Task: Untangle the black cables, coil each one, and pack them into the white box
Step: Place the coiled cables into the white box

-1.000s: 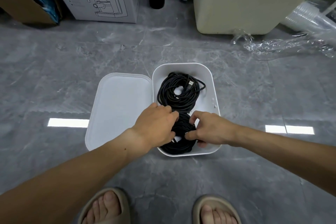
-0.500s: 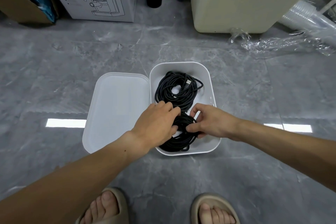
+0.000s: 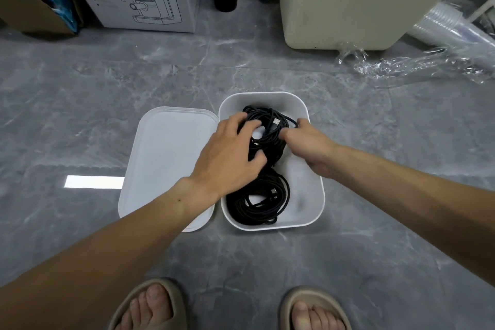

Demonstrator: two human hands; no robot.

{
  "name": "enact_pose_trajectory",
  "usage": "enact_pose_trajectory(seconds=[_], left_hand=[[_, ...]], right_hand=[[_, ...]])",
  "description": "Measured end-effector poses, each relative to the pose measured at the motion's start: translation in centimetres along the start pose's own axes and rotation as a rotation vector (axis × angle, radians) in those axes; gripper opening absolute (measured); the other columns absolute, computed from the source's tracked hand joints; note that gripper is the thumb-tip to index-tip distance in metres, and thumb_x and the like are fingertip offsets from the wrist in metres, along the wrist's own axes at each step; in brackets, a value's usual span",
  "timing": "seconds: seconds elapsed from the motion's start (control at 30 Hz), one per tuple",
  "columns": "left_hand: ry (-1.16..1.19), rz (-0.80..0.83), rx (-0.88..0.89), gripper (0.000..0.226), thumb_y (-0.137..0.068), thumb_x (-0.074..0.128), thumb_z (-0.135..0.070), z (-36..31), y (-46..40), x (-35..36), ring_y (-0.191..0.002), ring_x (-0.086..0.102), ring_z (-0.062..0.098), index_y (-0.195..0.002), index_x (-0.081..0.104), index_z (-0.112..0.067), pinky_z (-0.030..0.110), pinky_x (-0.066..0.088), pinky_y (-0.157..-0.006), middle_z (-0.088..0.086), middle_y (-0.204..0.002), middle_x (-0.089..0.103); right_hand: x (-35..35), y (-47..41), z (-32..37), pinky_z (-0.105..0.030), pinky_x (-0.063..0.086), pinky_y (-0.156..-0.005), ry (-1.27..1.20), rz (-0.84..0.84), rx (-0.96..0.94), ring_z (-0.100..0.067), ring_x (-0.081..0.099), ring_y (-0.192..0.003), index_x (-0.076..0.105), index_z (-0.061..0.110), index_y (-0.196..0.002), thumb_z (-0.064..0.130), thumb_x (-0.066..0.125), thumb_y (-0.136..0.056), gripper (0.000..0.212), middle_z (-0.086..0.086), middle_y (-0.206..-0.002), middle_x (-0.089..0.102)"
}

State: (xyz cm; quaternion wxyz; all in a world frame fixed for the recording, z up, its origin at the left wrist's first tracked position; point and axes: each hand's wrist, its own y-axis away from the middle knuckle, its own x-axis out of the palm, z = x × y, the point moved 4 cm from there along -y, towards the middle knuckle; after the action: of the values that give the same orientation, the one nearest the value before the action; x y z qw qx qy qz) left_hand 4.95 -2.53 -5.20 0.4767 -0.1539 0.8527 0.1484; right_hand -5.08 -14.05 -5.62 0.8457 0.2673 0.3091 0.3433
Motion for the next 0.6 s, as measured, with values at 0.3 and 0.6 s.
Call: enact_pose_trajectory(seconds=[0.3, 0.6], left_hand=[[-0.067, 0.27, -0.15, 0.072, -0.099, 0.053, -0.022, 0.1, -2.5, 2.3, -0.129, 0.044, 0.035, -0.155, 0.01, -0.01, 0.036, 0.037, -0.1, 0.012, -0.156, 0.024], [-0.002, 0.329, -0.167, 0.079, -0.097, 0.051, -0.011, 0.3, -2.5, 2.2, -0.143, 0.029, 0.03, -0.157, 0.001, -0.013, 0.03, 0.029, -0.109, 0.011, -0.163, 0.009]], right_hand=[[0.7, -1.7, 0.9, -0.023, 0.032, -0.056, -0.049, -0.034, 0.147, -0.016, 0.037, -0.059, 0.047, 0.012, -0.071, -0.009, 0.037, -0.09, 0.03, -0.004, -0.067, 0.043], [-0.8, -2.1, 1.6, -0.025, 0.035, -0.059, 0.277, 0.108, 0.194, -0.02, 0.04, -0.066, 0.047, 0.007, -0.069, -0.019, 0.034, -0.084, 0.033, -0.01, -0.072, 0.043]])
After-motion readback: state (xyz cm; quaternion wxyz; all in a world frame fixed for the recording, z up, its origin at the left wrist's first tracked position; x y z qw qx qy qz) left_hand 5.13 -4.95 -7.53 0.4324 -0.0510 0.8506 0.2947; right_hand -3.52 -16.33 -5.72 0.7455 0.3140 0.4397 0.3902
